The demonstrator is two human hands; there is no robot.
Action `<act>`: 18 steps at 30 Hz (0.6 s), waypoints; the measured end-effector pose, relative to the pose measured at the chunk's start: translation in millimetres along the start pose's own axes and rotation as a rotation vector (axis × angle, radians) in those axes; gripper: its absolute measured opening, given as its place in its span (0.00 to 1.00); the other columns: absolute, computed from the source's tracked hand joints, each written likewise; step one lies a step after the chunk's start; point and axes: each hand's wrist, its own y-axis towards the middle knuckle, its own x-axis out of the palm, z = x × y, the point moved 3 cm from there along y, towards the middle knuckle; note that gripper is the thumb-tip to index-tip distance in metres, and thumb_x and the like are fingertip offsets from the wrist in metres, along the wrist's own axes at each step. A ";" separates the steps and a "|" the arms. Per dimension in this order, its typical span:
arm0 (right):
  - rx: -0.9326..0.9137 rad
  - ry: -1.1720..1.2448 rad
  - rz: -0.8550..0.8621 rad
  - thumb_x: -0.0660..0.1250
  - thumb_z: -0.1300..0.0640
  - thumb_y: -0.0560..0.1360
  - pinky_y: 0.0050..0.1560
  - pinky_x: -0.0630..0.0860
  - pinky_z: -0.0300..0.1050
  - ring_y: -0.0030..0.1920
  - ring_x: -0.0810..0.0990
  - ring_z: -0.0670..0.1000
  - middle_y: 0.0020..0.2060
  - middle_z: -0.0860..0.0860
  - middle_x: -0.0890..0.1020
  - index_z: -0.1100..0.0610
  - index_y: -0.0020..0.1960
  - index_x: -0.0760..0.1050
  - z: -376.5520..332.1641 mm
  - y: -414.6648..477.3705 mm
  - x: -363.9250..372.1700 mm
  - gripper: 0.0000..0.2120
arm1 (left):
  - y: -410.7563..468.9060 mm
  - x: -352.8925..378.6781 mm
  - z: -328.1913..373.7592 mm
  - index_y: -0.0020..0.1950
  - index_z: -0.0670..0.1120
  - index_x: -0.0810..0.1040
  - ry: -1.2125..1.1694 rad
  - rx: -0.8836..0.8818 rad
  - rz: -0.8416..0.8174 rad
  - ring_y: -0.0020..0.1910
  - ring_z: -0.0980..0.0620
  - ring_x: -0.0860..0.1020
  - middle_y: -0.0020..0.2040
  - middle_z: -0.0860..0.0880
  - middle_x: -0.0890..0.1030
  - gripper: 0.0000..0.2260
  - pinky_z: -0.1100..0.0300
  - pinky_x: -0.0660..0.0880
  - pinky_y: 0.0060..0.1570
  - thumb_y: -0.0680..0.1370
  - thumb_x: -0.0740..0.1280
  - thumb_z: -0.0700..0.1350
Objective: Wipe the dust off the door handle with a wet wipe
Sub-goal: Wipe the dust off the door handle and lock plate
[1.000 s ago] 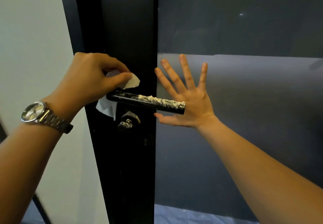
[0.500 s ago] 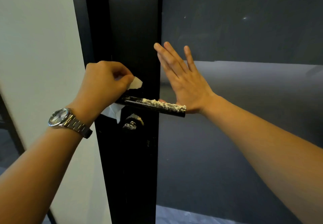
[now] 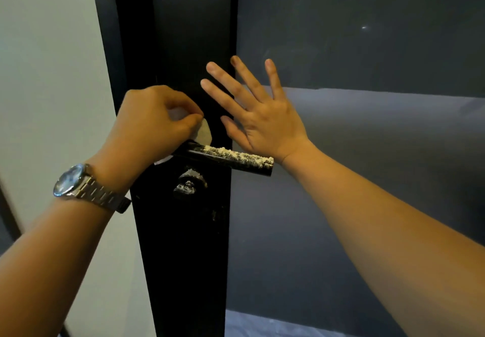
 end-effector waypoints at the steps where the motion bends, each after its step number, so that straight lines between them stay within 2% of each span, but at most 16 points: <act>1: 0.001 -0.010 0.005 0.55 0.49 0.79 0.70 0.54 0.65 0.73 0.63 0.58 0.72 0.52 0.66 0.52 0.74 0.63 0.0 -0.1 0.7 0.24 | -1.4 -0.2 -4.5 0.47 0.49 0.80 -0.019 -0.071 0.022 0.43 0.58 0.71 0.43 0.54 0.76 0.05 0.71 0.63 0.41 0.74 0.66 0.47; 3: 0.004 -0.025 0.008 0.56 0.48 0.79 0.70 0.54 0.65 0.72 0.64 0.58 0.72 0.52 0.67 0.52 0.73 0.64 -1.0 0.3 0.5 0.24 | -3.8 1.0 -10.6 0.49 0.48 0.79 -0.037 -0.197 0.039 0.43 0.56 0.72 0.44 0.52 0.76 0.07 0.70 0.64 0.39 0.75 0.64 0.47; 5: 0.004 -0.042 0.014 0.56 0.48 0.79 0.70 0.55 0.65 0.72 0.64 0.58 0.72 0.52 0.67 0.52 0.73 0.64 -1.5 1.1 0.5 0.24 | -6.6 1.3 -11.6 0.53 0.46 0.78 -0.039 -0.250 0.028 0.44 0.54 0.72 0.46 0.51 0.76 0.09 0.64 0.66 0.44 0.76 0.63 0.47; 10: 0.008 -0.057 0.031 0.56 0.48 0.78 0.69 0.57 0.65 0.72 0.65 0.58 0.72 0.52 0.67 0.52 0.73 0.64 -1.2 0.4 0.5 0.24 | -22.6 -3.9 5.3 0.56 0.44 0.79 -0.015 -0.077 0.050 0.46 0.55 0.71 0.52 0.46 0.79 0.11 0.65 0.66 0.47 0.77 0.62 0.44; 12: 0.008 -0.061 0.035 0.55 0.48 0.79 0.69 0.57 0.65 0.72 0.65 0.58 0.72 0.52 0.67 0.52 0.73 0.64 -0.8 0.0 1.0 0.24 | -30.0 -7.5 8.6 0.53 0.44 0.81 -0.007 -0.049 0.045 0.42 0.56 0.71 0.47 0.47 0.79 0.11 0.71 0.65 0.42 0.77 0.62 0.45; 14: 0.008 -0.062 0.039 0.55 0.48 0.79 0.69 0.57 0.65 0.72 0.65 0.58 0.72 0.52 0.67 0.52 0.73 0.64 -1.1 -0.4 1.6 0.24 | -36.0 -13.9 11.9 0.50 0.45 0.82 0.011 -0.026 0.014 0.40 0.56 0.72 0.43 0.51 0.77 0.10 0.72 0.64 0.39 0.76 0.63 0.45; 18: 0.011 -0.054 0.040 0.55 0.49 0.79 0.70 0.56 0.65 0.72 0.65 0.57 0.72 0.52 0.67 0.53 0.73 0.64 -0.5 -0.2 2.1 0.24 | -38.9 -32.5 19.0 0.48 0.47 0.83 0.041 0.013 -0.132 0.40 0.52 0.75 0.41 0.51 0.77 0.10 0.64 0.68 0.40 0.74 0.63 0.45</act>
